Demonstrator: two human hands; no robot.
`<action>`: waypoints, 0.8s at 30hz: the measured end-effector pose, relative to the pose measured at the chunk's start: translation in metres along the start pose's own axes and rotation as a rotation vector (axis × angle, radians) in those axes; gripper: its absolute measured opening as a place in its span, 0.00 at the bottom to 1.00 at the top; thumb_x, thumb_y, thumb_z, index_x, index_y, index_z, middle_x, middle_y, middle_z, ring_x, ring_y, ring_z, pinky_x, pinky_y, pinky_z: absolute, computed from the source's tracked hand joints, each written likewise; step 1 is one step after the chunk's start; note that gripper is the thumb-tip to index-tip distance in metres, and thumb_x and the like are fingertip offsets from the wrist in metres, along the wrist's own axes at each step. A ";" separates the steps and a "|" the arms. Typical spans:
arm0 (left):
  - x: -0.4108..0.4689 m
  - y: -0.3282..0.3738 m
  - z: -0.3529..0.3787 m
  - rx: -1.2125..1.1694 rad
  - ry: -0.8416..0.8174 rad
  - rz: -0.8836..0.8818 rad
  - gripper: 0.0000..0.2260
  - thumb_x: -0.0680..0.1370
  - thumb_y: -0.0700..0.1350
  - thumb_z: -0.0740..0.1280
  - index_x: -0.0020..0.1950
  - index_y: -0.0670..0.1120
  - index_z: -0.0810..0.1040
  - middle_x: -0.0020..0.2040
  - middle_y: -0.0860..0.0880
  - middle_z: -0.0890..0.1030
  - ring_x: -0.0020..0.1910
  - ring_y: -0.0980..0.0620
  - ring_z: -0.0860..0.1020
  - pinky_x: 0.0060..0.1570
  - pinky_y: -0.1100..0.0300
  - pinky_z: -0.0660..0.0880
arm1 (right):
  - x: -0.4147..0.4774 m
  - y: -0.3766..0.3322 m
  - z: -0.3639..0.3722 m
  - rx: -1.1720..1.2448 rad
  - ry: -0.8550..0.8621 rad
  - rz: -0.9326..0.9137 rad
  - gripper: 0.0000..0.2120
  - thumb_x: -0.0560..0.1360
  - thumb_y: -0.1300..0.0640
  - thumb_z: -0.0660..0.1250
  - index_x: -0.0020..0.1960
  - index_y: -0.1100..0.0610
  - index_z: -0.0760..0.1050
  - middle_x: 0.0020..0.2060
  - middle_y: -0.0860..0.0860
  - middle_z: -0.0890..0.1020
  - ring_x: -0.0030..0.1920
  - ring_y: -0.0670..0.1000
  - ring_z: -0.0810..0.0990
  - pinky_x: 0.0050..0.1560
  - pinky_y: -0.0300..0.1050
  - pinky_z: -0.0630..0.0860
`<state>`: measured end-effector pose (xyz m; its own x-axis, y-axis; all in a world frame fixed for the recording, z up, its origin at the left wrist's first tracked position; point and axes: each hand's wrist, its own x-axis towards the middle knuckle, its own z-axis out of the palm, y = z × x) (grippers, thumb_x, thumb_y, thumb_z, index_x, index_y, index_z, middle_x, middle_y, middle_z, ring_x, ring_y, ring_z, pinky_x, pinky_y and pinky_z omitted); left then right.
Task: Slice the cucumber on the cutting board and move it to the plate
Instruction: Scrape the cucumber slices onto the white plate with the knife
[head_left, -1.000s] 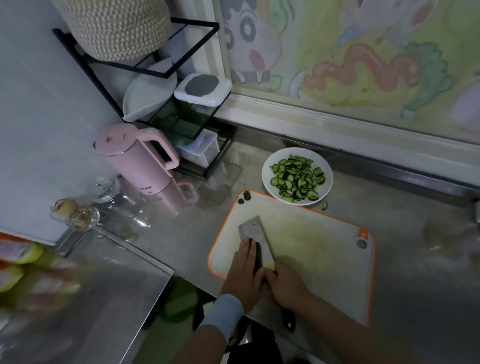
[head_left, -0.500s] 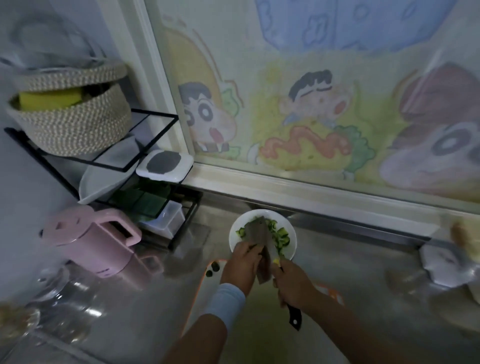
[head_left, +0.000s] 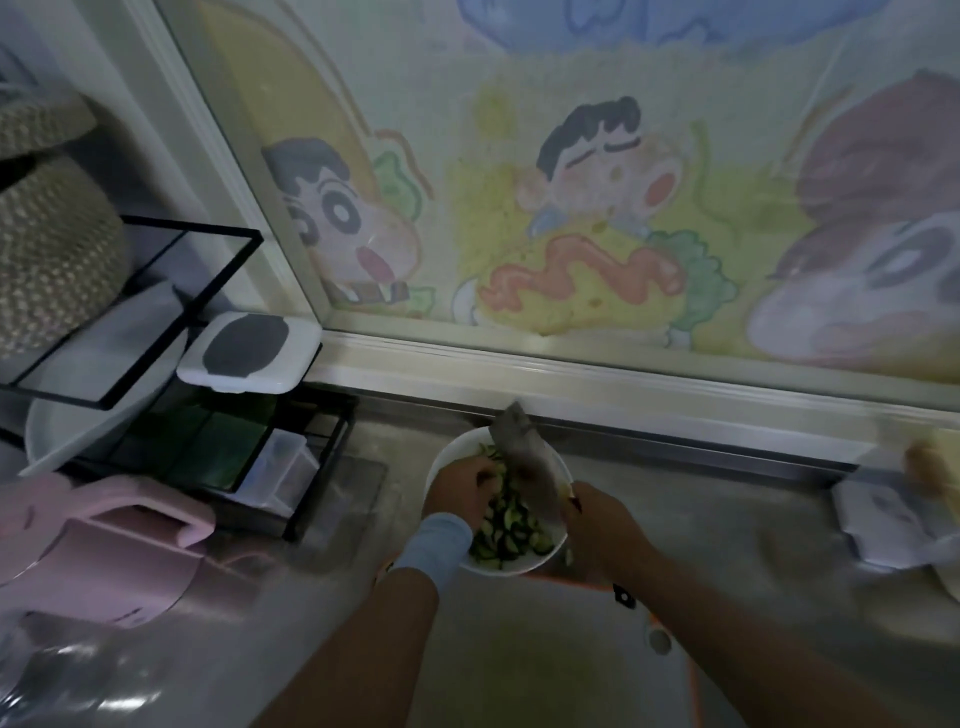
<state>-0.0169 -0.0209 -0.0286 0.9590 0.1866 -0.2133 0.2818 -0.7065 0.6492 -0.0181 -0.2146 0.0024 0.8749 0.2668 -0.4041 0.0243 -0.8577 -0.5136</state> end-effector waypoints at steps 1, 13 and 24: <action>0.002 -0.004 -0.002 0.006 0.040 -0.004 0.10 0.78 0.47 0.63 0.57 0.50 0.79 0.52 0.50 0.81 0.50 0.49 0.77 0.50 0.62 0.72 | 0.001 0.003 0.000 -0.008 0.025 -0.005 0.11 0.83 0.53 0.53 0.43 0.51 0.68 0.41 0.51 0.75 0.45 0.54 0.75 0.42 0.43 0.65; -0.018 -0.040 0.008 0.233 0.102 0.202 0.16 0.78 0.46 0.62 0.65 0.48 0.75 0.68 0.49 0.70 0.66 0.48 0.66 0.65 0.56 0.65 | 0.002 0.008 0.011 0.027 0.174 -0.011 0.12 0.81 0.46 0.52 0.43 0.51 0.66 0.37 0.48 0.73 0.39 0.52 0.73 0.40 0.44 0.66; -0.036 -0.029 0.010 -0.011 0.006 0.086 0.19 0.82 0.48 0.55 0.73 0.50 0.64 0.72 0.50 0.66 0.69 0.51 0.65 0.63 0.64 0.60 | -0.009 0.022 0.014 -0.082 0.261 -0.091 0.11 0.81 0.47 0.55 0.50 0.49 0.75 0.40 0.49 0.79 0.40 0.50 0.76 0.38 0.43 0.70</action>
<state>-0.0595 -0.0141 -0.0470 0.9797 0.1299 -0.1524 0.1991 -0.7127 0.6726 -0.0318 -0.2297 -0.0160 0.9621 0.2308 -0.1450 0.1379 -0.8710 -0.4715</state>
